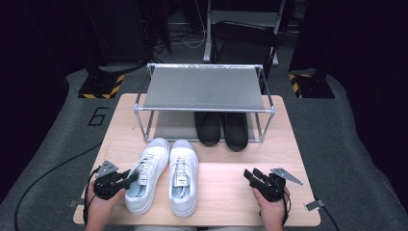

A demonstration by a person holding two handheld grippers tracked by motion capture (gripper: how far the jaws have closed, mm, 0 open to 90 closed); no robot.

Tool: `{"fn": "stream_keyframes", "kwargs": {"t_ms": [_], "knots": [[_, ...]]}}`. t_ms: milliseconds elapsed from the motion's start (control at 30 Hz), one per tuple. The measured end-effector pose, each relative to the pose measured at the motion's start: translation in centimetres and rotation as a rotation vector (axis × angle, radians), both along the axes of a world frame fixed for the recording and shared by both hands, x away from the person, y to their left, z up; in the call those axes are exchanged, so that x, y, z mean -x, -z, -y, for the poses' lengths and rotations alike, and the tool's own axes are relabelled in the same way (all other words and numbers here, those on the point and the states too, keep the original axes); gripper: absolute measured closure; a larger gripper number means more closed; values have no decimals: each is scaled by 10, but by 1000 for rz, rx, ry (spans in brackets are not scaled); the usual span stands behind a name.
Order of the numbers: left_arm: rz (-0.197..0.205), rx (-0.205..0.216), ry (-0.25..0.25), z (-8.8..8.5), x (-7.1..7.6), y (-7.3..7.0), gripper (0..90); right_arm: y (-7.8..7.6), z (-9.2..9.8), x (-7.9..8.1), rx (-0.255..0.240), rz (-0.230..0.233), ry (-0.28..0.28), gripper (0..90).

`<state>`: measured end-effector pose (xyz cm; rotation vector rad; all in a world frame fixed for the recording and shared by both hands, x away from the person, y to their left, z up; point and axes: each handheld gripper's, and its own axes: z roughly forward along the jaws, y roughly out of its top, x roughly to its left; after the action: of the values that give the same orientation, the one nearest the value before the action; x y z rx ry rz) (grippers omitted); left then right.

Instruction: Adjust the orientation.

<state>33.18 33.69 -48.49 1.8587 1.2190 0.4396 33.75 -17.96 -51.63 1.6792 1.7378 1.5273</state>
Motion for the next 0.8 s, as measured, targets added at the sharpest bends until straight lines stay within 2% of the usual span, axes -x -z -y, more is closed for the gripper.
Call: {"fn": "stream_keyframes", "kwargs": {"t_ms": [67,100,167,267,333,567,700,800], "knots": [[1,-8,0,1,1,0,673,0,0,0,-1,2,-2,512],[9,-16,-20,4,3,0,678,0,0,0,0,5,-1,512],[5,-12,-25,3,3,0,682,0,0,0,-3,4,1,512],[-3,37,-52,2,3,2,689,0,0,0,-7,0,2,512],[-8,42,-57,2,3,2,704,0,-1,0,-7,1,0,512],[-12,5,-110,8,6,-1,761,0,0,0,-10,-1,2,512],[-29,29,-135,9,5,-1,783,1,0,0,-11,-5,4,514],[-11,-21,-129,13,5,-2,791,2,-1,0,-17,-7,2,514]]}}
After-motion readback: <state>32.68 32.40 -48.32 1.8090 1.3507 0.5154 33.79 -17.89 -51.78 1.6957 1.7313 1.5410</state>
